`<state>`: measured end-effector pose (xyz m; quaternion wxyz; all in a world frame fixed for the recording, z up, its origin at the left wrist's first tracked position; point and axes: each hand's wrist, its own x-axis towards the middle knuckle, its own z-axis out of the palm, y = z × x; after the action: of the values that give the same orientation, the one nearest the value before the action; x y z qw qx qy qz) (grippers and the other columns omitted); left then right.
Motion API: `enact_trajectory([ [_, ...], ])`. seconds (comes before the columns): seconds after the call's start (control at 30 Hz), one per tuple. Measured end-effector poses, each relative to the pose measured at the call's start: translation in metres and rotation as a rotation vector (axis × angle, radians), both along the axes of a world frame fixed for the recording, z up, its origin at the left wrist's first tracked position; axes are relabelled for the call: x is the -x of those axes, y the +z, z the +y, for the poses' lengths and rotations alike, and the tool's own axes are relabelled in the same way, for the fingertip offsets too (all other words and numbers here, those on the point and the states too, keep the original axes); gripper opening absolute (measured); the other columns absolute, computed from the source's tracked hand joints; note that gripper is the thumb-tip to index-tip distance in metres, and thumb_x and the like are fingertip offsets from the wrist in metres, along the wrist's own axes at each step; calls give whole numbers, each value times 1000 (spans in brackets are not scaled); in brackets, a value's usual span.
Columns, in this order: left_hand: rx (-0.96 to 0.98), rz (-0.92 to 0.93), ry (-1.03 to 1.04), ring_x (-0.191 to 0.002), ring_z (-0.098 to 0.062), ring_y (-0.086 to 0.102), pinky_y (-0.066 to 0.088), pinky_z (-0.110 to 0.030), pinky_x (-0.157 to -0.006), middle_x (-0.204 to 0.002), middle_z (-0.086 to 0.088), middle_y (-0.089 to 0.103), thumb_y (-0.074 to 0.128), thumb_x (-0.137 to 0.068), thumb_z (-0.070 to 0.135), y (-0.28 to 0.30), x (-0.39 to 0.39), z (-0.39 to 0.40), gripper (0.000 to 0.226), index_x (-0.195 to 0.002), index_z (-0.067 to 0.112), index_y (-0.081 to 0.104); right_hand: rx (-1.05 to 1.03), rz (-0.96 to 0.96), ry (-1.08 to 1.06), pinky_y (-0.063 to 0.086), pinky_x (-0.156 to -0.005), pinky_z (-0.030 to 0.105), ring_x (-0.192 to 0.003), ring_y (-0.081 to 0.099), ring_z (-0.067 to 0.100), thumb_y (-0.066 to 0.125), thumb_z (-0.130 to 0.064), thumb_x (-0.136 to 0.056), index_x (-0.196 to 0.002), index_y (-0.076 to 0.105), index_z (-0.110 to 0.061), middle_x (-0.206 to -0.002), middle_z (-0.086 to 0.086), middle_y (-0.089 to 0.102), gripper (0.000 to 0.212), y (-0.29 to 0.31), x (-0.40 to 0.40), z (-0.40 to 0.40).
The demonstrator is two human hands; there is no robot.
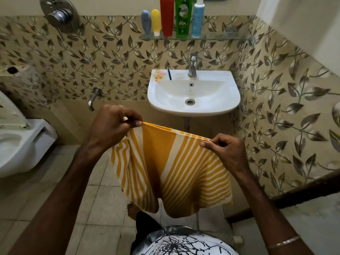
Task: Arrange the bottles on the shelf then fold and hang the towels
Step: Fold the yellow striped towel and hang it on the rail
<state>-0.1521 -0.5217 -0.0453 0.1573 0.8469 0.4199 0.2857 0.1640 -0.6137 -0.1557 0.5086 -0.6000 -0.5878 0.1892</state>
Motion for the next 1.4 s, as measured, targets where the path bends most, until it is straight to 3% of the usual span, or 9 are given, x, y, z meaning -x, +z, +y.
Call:
enact_trajectory([
  [0.27,48,59,40,-86,-6,67,57,-31,-77,-102,-1,75,72,-86,3,-5,1,1,25,-106,16,75,-49,-9,9,40,-49,14,-52,54,6,85,-31,-76,-59,59,-19,-55,-6,58,33,13,8,3],
  [0.4,131,69,-74,-114,-20,66,56,-43,-94,-134,-4,63,82,-76,24,-11,-18,-7,59,-131,18,62,-42,-33,223,43,-46,25,-50,54,18,84,-35,-74,-63,64,-9,-57,2,61,34,26,18,5],
  [0.5,197,100,-278,-129,-19,58,54,-46,-99,-141,-6,58,85,-70,31,-26,-50,-18,77,-139,18,55,-23,-66,405,40,-49,21,-50,50,11,84,-35,-74,-67,67,-9,-58,-4,59,32,33,27,9],
  [0.73,322,3,-414,-87,6,69,53,-10,-66,-105,2,76,84,-76,19,-43,-77,-23,41,-115,15,74,79,-6,536,38,-53,20,-54,48,5,86,-35,-72,-70,72,-8,-61,0,63,30,41,20,7],
  [0.83,267,-24,-403,-66,10,63,45,-8,-57,-83,11,71,83,-78,17,-43,-81,-25,20,-97,13,80,156,-3,533,37,-52,24,-54,47,6,87,-35,-69,-70,73,-14,-61,0,62,25,39,17,4],
  [0.93,174,1,-369,-71,3,66,53,-20,-62,-85,7,74,83,-78,16,-41,-82,-23,16,-94,16,81,235,-25,550,38,-53,27,-57,48,8,88,-40,-69,-74,73,-16,-64,2,62,29,35,12,2],
  [1.07,138,-34,-269,-66,11,63,50,-14,-62,-86,2,77,84,-76,11,-35,-70,-16,17,-91,15,81,307,-83,515,37,-52,27,-57,47,6,83,-58,-65,-71,70,-18,-63,5,58,42,29,-1,-4],
  [1.2,135,-110,-151,-64,13,63,45,-6,-60,-83,4,75,83,-75,7,-26,-55,-10,16,-90,12,81,351,-58,496,36,-52,18,-54,49,1,85,-39,-72,-65,67,-25,-59,-11,55,24,29,-13,-11],
  [1.4,92,-141,22,-76,11,65,45,-5,-70,-87,5,76,82,-75,8,-21,-34,2,20,-93,17,80,352,-66,416,46,-56,23,-61,61,9,80,-44,-71,-72,74,-24,-72,-1,69,21,30,-31,-15],
])
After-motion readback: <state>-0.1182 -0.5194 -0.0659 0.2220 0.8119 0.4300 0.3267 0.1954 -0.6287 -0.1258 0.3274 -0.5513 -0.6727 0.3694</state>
